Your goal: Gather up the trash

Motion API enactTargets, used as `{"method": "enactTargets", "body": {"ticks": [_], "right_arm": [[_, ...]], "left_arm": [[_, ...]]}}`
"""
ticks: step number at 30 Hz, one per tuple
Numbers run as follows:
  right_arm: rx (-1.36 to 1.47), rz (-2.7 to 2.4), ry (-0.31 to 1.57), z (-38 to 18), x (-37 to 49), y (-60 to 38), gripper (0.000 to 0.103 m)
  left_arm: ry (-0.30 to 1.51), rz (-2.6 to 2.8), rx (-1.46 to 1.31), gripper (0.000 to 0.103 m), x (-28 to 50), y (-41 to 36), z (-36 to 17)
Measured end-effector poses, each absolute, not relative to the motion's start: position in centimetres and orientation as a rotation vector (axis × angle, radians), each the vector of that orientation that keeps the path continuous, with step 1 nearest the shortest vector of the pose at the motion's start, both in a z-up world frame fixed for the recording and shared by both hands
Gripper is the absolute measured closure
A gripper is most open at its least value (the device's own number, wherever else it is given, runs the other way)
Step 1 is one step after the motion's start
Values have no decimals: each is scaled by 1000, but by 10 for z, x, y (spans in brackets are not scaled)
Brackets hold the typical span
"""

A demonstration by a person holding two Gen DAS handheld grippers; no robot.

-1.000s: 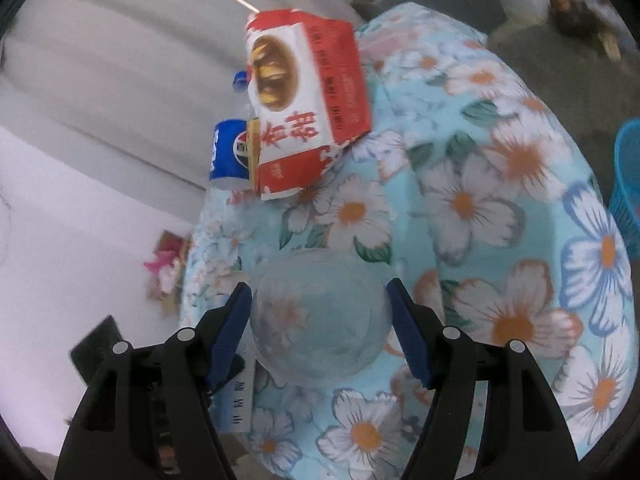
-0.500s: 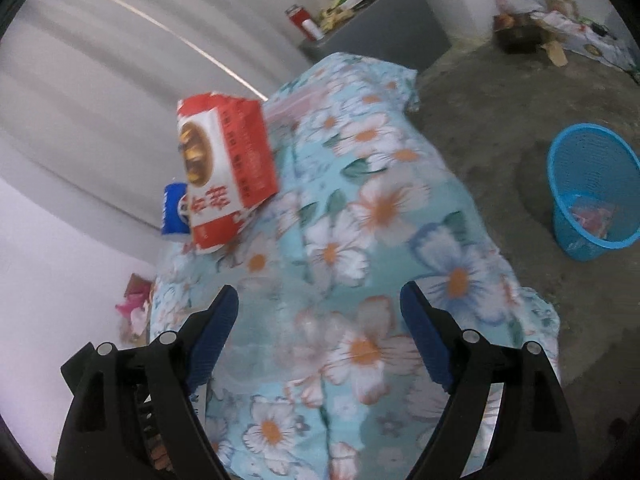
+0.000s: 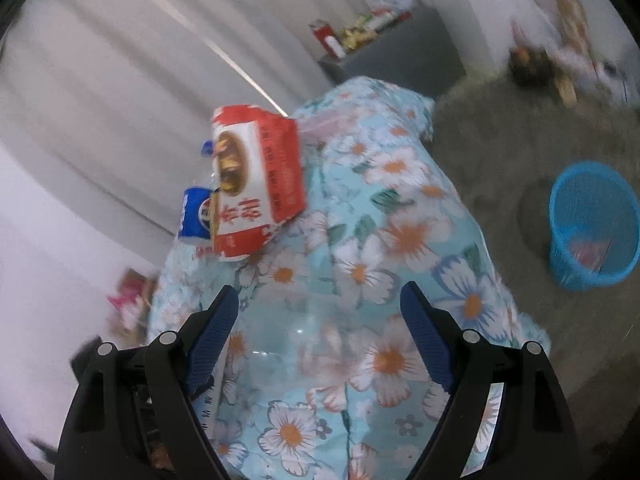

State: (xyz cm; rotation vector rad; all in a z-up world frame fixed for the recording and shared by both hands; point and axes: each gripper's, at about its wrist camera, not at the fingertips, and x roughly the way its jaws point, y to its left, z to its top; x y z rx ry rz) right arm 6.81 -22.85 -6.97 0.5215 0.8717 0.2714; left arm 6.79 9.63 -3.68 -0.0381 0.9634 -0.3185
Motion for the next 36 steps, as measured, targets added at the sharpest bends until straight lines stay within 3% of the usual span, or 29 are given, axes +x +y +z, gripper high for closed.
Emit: {"method": "enactTargets", "body": {"ticks": [4, 5, 11, 15, 24, 36], "right_arm": [[286, 226, 864, -56, 68, -188, 22], [225, 191, 869, -56, 69, -180, 27], [154, 101, 938, -66, 67, -184, 76], [183, 57, 955, -68, 62, -202, 96], [405, 143, 950, -74, 53, -224, 96], [409, 164, 993, -89, 52, -210, 96]], "left_arm": [[963, -318, -39, 26, 68, 96, -37], [963, -318, -39, 26, 68, 96, -37], [963, -319, -34, 26, 68, 96, -37], [960, -321, -32, 26, 69, 96, -37], [962, -326, -27, 26, 71, 96, -37], [1006, -289, -26, 25, 81, 90, -37]]}}
